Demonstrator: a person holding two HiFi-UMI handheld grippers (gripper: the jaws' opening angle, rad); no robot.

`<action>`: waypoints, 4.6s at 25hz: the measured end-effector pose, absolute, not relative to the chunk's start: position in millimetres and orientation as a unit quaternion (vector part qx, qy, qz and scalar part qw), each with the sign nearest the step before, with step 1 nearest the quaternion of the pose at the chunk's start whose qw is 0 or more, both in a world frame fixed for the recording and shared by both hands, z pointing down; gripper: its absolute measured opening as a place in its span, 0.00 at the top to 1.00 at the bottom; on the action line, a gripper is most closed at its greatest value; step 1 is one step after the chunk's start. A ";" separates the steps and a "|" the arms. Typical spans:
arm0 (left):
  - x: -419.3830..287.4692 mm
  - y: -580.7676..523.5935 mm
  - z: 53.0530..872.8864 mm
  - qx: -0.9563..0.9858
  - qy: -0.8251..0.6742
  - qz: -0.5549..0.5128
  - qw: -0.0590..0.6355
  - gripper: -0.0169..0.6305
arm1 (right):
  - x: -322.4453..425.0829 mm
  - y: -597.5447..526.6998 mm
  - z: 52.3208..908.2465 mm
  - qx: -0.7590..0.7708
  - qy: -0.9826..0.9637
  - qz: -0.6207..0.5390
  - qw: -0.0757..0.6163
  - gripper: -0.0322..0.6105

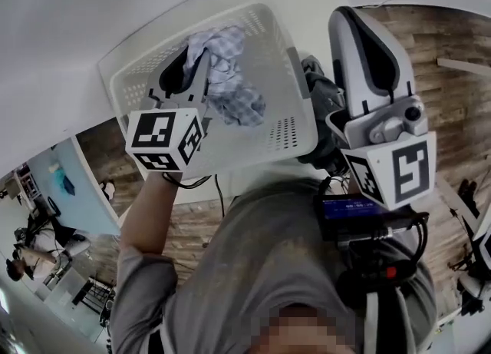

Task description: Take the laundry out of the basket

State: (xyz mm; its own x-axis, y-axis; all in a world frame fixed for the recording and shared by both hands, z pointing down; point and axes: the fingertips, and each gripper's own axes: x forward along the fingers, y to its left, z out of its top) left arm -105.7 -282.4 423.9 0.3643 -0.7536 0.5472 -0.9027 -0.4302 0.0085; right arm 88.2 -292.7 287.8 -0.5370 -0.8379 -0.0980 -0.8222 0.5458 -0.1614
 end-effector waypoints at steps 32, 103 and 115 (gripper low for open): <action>-202.6 -169.8 162.0 0.791 -0.610 0.005 -0.041 0.82 | 19.7 -152.1 250.6 -0.400 0.910 0.031 0.099 0.94; -224.3 -203.5 353.2 0.713 -0.673 0.181 0.073 0.68 | 46.5 -207.1 111.8 -0.418 0.906 0.064 0.035 0.94; -196.4 -207.7 245.0 0.729 -0.676 0.111 0.016 0.79 | 33.0 -242.6 151.1 -0.399 0.914 0.012 0.069 0.94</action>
State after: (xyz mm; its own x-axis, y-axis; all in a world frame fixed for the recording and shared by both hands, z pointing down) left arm -196.4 -207.7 245.0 0.0626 -0.9811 0.1832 -0.9880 -0.0869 -0.1277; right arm 33.0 -242.6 151.1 -0.6718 -0.7280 -0.1366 -0.7314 0.6811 -0.0331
